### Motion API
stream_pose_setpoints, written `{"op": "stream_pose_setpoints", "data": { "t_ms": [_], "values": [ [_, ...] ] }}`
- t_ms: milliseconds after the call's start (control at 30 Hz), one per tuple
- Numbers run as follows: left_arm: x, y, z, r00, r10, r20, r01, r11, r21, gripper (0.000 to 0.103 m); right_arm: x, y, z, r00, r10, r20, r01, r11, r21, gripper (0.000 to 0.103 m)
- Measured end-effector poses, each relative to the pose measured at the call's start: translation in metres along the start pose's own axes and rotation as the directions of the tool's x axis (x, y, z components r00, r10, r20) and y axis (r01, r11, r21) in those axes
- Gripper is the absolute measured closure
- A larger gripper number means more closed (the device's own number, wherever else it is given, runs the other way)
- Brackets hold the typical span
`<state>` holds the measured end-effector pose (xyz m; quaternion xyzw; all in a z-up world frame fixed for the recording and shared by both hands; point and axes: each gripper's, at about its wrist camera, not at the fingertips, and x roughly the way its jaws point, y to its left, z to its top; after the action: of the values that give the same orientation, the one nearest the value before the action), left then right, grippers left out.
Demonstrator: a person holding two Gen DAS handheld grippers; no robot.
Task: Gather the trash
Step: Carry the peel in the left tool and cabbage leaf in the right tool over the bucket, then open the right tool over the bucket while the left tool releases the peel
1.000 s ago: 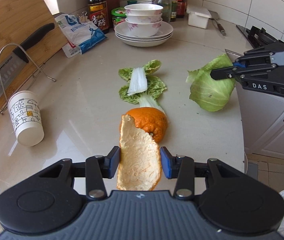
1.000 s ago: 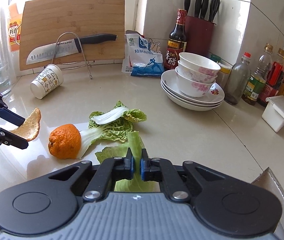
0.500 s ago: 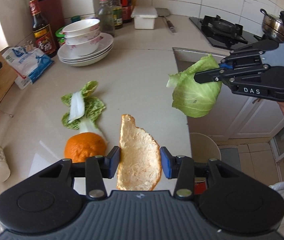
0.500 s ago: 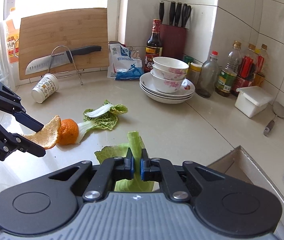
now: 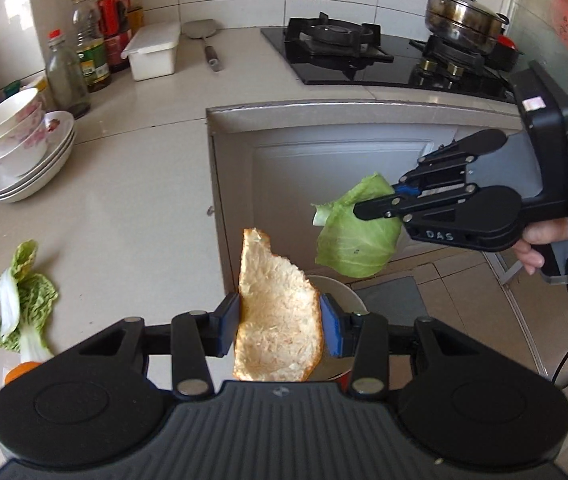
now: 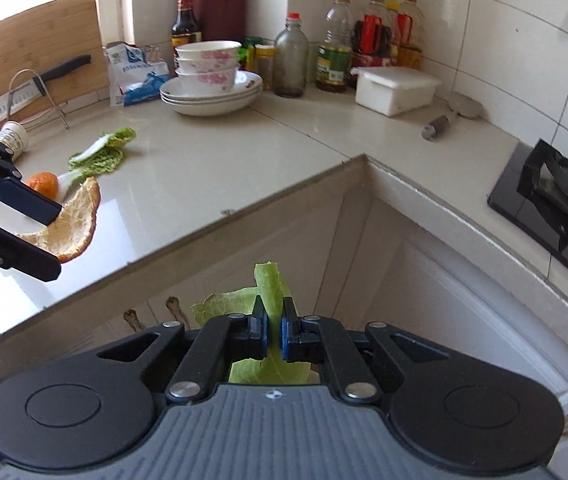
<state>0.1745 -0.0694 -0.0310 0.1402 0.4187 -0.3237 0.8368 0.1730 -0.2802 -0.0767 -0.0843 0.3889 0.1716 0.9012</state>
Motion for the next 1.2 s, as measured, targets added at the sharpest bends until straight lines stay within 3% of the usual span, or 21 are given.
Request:
{"op": "stream_pose_setpoints", "data": {
  "t_ms": [133, 167, 333, 600, 867, 1200],
  "values": [
    [0.012, -0.011, 0.008, 1.0, -0.022, -0.008, 0.022, 1.0, 0.018, 0.061, 0.019, -0.013, -0.014, 0.999, 0.008, -0.044, -0.006, 0.999, 0.047, 0.091],
    [0.014, -0.013, 0.01, 1.0, -0.025, -0.01, 0.025, 0.999, 0.02, 0.061, 0.022, -0.016, -0.017, 0.999, 0.013, -0.053, -0.01, 0.998, 0.061, 0.084],
    [0.029, -0.018, 0.018, 0.999, -0.034, -0.017, 0.035, 0.999, 0.015, 0.061, 0.032, -0.022, -0.024, 0.997, 0.016, -0.072, -0.01, 0.997, 0.077, 0.075],
    [0.059, -0.022, 0.028, 0.999, -0.044, -0.031, 0.044, 0.999, -0.011, 0.061, 0.024, -0.028, -0.027, 0.999, 0.005, -0.05, 0.0, 0.995, 0.103, 0.031],
    [0.099, -0.034, 0.04, 0.998, -0.05, -0.041, 0.048, 0.997, -0.053, 0.061, 0.004, -0.04, -0.04, 0.999, -0.04, -0.03, 0.043, 0.991, 0.129, 0.002],
    [0.159, -0.057, 0.038, 0.993, -0.063, -0.104, 0.053, 0.994, -0.095, 0.061, -0.026, -0.058, -0.074, 0.991, -0.118, -0.06, 0.128, 0.973, 0.193, 0.0]
  ]
}}
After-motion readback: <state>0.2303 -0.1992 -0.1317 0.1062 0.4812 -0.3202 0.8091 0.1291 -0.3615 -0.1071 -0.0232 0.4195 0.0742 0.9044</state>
